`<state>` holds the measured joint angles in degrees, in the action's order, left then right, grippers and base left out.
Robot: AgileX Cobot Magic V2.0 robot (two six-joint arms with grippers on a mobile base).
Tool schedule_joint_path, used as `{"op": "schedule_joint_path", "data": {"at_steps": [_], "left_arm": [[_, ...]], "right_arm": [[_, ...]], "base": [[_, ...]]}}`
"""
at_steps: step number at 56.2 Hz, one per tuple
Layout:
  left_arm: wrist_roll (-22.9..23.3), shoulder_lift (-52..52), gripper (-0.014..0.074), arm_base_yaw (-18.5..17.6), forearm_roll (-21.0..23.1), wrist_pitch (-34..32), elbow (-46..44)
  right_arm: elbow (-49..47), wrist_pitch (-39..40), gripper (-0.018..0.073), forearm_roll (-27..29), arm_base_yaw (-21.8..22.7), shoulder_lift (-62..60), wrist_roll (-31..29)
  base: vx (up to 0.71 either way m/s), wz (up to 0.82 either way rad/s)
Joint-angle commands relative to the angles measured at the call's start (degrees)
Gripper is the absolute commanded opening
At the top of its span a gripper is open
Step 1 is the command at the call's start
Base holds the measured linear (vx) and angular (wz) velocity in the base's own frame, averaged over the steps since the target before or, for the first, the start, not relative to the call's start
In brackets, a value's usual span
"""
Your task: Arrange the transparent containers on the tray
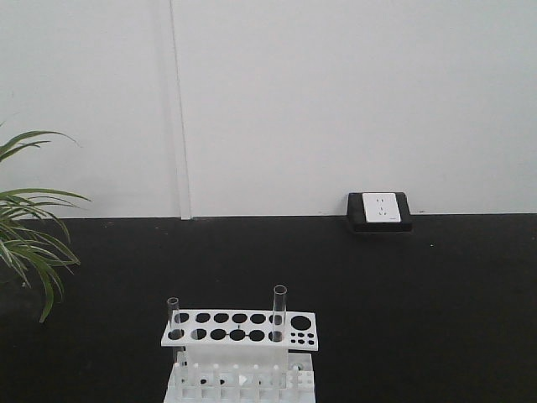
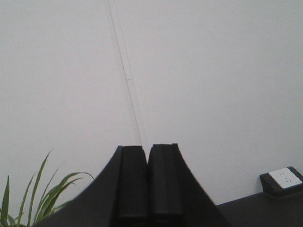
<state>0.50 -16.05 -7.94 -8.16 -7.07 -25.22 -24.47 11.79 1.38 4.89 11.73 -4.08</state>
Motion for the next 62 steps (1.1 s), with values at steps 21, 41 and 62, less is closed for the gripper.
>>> {"op": "schedule_joint_path", "data": {"at_steps": [21,41,62], "left_arm": [[2.9,-32.5,-0.0004,0.0,1.2,-11.5,-13.3],[2.9,-37.5,0.004,0.0,1.2,-11.6,-13.3],[5.9,-37.5,0.04,0.0,1.2,-10.9,-13.3]], "right_arm": [[-13.5,6.0,-0.0011,-0.3,0.0,34.4,-0.4],[-13.4,5.9,0.0024,-0.3,0.0,38.7,1.3],[-13.4,5.8,0.0452,-0.3,0.0,38.7,5.1]], "base": [[0.0,0.0],[0.0,0.0],[0.0,0.0]]}}
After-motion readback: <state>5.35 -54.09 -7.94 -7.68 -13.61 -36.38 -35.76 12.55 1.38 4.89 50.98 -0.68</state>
